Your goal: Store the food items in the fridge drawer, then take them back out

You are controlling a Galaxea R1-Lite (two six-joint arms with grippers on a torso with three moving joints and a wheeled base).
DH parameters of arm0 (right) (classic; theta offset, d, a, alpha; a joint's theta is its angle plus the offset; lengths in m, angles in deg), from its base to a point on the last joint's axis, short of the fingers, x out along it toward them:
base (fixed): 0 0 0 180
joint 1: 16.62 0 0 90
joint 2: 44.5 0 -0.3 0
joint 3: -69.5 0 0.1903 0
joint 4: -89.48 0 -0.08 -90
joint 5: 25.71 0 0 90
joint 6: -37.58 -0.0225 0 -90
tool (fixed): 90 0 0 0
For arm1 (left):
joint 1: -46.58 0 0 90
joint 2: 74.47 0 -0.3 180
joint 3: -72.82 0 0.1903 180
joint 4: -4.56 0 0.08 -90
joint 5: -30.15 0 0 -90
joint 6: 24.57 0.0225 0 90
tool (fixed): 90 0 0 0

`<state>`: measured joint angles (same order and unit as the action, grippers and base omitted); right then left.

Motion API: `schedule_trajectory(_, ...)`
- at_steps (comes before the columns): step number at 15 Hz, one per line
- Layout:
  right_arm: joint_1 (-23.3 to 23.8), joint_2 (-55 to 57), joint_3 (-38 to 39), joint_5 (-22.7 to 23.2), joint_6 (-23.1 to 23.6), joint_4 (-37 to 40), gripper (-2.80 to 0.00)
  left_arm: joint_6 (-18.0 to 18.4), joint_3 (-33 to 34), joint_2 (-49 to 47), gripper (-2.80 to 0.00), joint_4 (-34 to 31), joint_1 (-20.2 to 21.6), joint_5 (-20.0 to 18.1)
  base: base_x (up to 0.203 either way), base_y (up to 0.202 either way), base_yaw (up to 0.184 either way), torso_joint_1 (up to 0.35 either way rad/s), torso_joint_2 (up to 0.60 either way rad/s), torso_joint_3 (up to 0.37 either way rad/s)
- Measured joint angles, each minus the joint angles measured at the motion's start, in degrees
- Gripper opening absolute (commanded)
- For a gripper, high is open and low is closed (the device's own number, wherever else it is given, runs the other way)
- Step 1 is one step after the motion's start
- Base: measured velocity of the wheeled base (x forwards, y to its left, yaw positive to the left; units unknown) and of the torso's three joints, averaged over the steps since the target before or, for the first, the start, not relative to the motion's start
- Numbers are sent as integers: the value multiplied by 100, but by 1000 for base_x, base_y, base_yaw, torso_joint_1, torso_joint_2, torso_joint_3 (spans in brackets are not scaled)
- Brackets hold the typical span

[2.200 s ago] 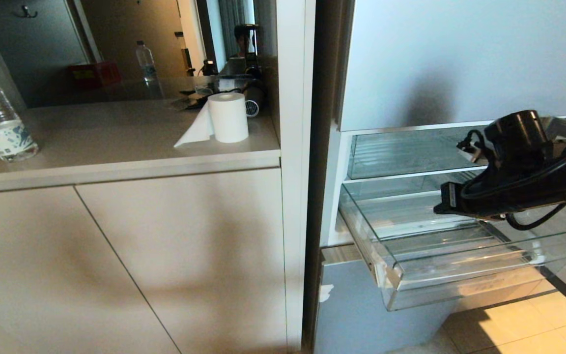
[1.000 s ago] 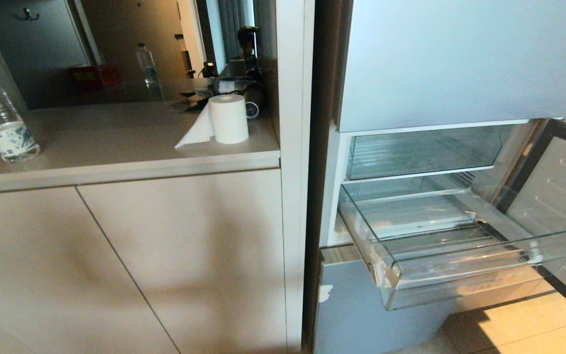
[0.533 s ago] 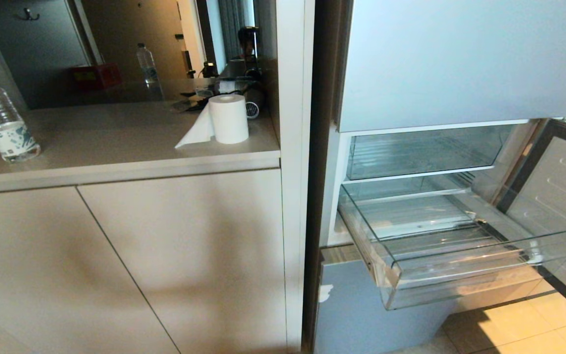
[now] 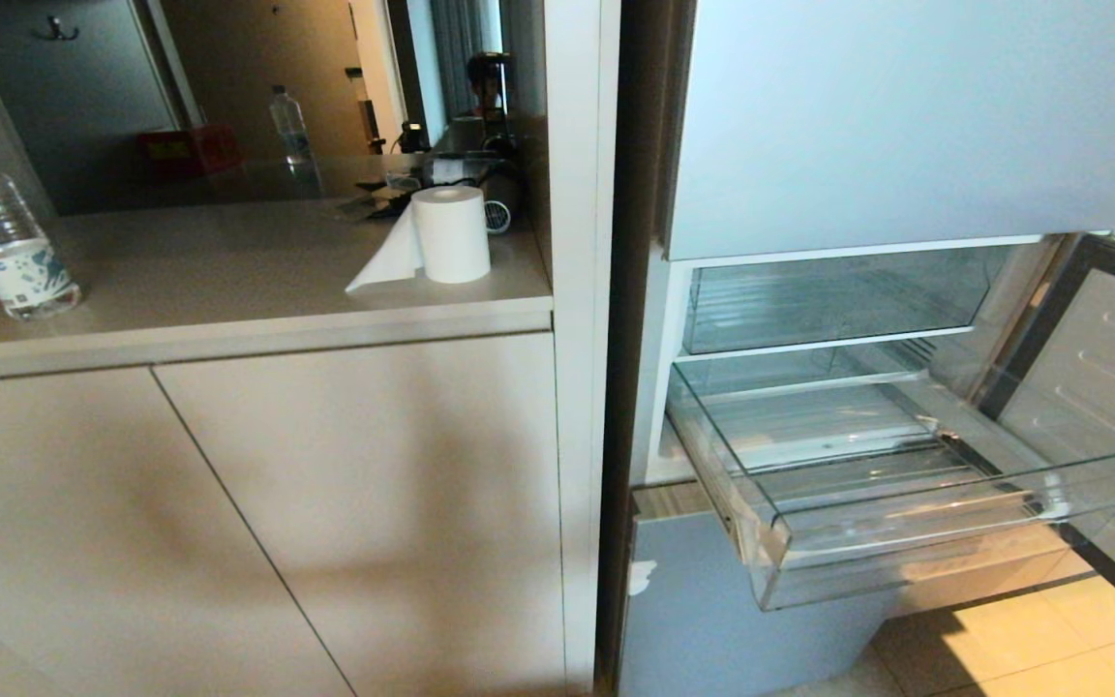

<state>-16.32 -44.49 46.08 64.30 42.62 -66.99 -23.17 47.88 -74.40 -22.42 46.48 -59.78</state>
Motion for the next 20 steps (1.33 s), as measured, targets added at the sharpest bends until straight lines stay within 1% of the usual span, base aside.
schedule_trajectory(2, -2, -9, 2, -1, 2, 9, -280, 0, 0, 0, -280, -2, 0, 0, 2, 6, -38, 0, 1, 1)
schedule_trajectory(13, 0, -13, 5, -1, -18, 26, -280, 0, 0, 0, -280, -2, 0, 0, 1, 8, -170, 2, 2, 3)
schedule_trajectory(15, -2, -2, 5, -1, -29, 22, -280, 0, 0, 0, -280, -2, 0, 0, 1, 5, -114, 2, 2, 2)
schedule_trajectory(16, 0, 57, -6, -10, -33, -6, -280, -2, 0, 0, -280, -2, 0, 0, 0, 0, 0, 0, 0, 0)
schedule_trajectory(17, 1, 214, -33, -79, -46, -34, -280, -4, 0, 0, -280, 0, 0, 0, 0, 0, 0, 0, 0, 0)
schedule_trajectory(18, 32, 476, -169, -224, -108, -220, -280, -2, 0, 0, -280, -2, 0, 0, 0, 0, 0, 0, 0, 0)
schedule_trajectory(19, 95, 838, -327, -424, -246, -395, -280, -2, 0, 0, -280, 0, 5, 0, 0, 0, 0, 0, 0, 0)
schedule_trajectory(20, 259, 1309, -594, -654, -458, -625, -280, -2, 0, 0, -280, -2, -4, 0, 0, 0, 0, 0, 0, 0)
